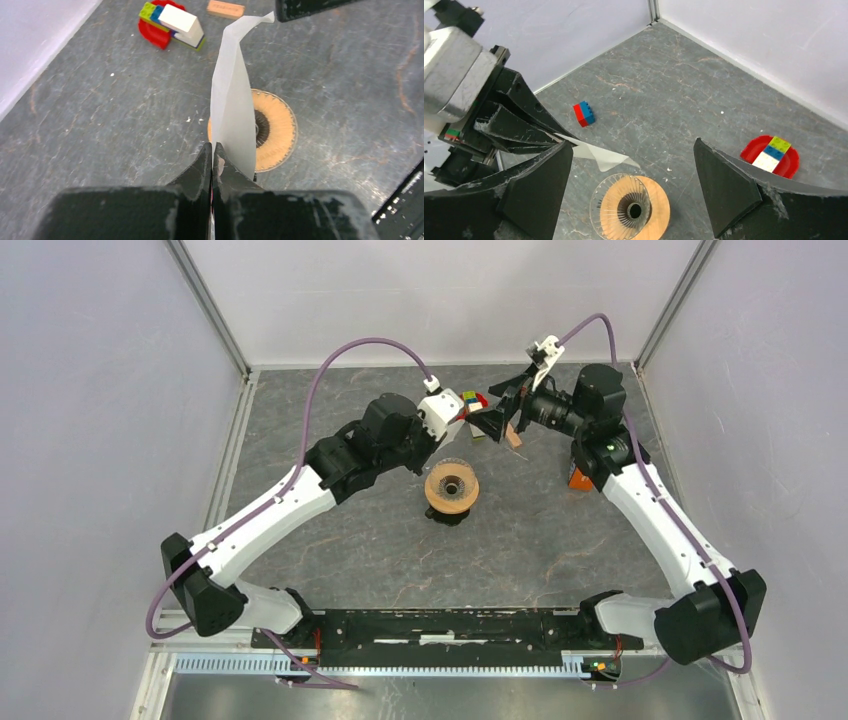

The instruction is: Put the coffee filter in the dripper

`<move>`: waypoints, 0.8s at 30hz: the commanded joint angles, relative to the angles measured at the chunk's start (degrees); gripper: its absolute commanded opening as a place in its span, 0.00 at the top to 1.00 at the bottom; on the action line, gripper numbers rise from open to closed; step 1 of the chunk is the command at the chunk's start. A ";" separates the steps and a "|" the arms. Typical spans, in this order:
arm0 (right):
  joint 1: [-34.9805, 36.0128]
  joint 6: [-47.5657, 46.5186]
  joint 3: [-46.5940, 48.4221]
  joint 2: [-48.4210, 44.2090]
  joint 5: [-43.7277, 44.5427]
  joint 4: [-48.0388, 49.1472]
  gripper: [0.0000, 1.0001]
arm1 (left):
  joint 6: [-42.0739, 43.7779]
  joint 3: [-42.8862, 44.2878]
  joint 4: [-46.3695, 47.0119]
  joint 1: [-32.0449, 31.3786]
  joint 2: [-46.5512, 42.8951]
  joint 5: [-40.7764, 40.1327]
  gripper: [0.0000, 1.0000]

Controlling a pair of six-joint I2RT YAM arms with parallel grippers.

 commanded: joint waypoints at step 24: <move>3.51 11.39 -4.73 3.27 3.32 5.38 0.02 | 3.83 6.98 0.70 -4.37 5.89 -13.35 0.98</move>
